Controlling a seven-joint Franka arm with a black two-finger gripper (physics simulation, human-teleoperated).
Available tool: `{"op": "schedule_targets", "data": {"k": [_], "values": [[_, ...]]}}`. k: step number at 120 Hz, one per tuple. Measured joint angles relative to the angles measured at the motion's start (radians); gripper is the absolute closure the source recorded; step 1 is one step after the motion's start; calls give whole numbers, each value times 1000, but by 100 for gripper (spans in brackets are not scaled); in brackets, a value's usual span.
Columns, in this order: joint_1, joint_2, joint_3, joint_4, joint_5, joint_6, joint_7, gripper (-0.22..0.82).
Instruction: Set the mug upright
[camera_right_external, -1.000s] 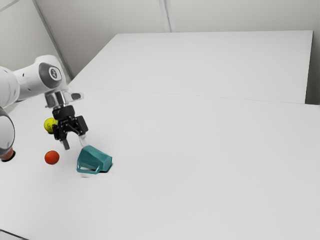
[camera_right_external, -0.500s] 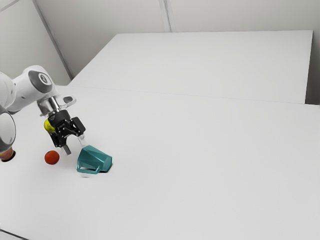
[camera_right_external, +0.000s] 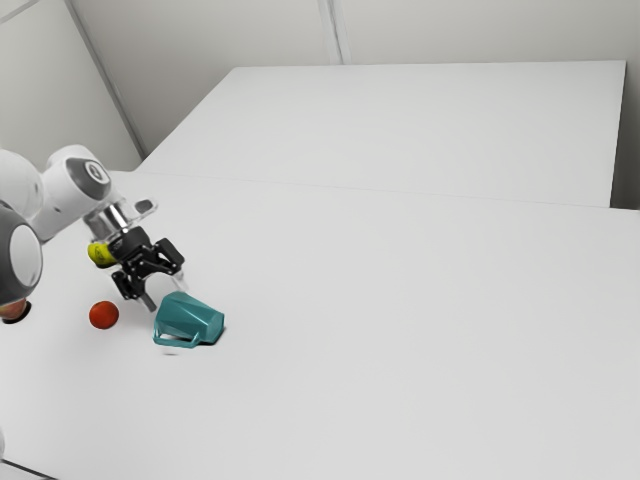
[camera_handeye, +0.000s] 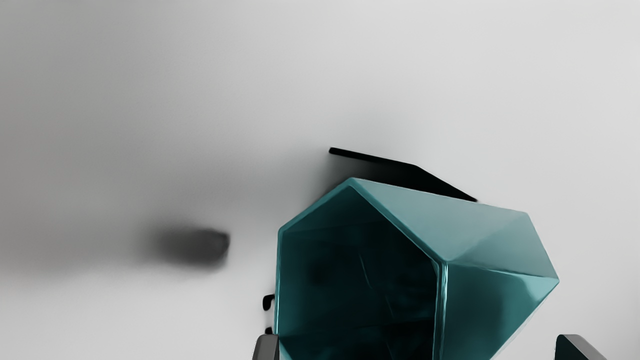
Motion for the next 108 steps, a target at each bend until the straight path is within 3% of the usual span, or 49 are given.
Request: {"op": "schedule_targets", "data": {"k": [46, 60, 84, 108], "values": [[-7, 2, -1, -55, -100, 27, -47, 2], [-6, 2, -1, -60, -113, 29, -56, 10], [-7, 0, -1, -66, -131, 28, -69, 36], [-10, -7, -1, -65, -167, 23, -75, 48]]}}
